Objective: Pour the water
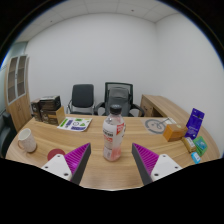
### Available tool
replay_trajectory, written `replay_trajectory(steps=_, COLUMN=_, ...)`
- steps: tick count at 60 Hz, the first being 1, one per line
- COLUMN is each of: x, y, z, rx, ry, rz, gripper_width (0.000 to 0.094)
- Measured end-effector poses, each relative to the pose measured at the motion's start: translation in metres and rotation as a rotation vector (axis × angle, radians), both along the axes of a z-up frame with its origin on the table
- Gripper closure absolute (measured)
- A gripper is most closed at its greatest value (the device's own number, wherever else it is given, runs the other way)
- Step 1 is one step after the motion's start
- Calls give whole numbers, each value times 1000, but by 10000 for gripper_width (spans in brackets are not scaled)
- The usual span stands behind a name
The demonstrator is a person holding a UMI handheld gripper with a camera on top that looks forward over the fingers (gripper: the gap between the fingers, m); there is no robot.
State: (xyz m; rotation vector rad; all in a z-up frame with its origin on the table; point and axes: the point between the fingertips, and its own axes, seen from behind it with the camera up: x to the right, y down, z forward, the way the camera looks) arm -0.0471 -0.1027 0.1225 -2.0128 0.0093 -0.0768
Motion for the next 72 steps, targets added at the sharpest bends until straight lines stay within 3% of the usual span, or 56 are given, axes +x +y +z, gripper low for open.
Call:
replay_trajectory(steps=6, x=-2, y=38, z=-21, rx=10, ry=-12, rz=20, gripper_width=90)
replay_trajectory(steps=15, x=1, y=85, z=-53, rx=4, ry=-16, rz=32, gripper_width=196)
replay_trajectory(steps=20, x=0, y=102, z=-62, rx=11, ry=19, rz=36, gripper_width=299)
replay_trajectory(steps=24, x=5, y=110, z=-58, rx=47, ry=15, rz=24, gripper_width=459)
replay_trajectory(steps=38, x=8, y=106, z=-54, rx=58, ry=-23, rz=23, gripper_width=624)
replay_trajectory(steps=48, x=1, y=96, z=-21, rx=61, ry=-121, rz=1, gripper_width=629)
replay_trajectory(steps=61, x=-31, y=84, z=64, rx=114, ry=-414, rz=-28, gripper_width=630)
replay_trajectory(steps=72, x=-95, y=77, z=118, rx=132, ry=-827, rz=17, gripper_width=630)
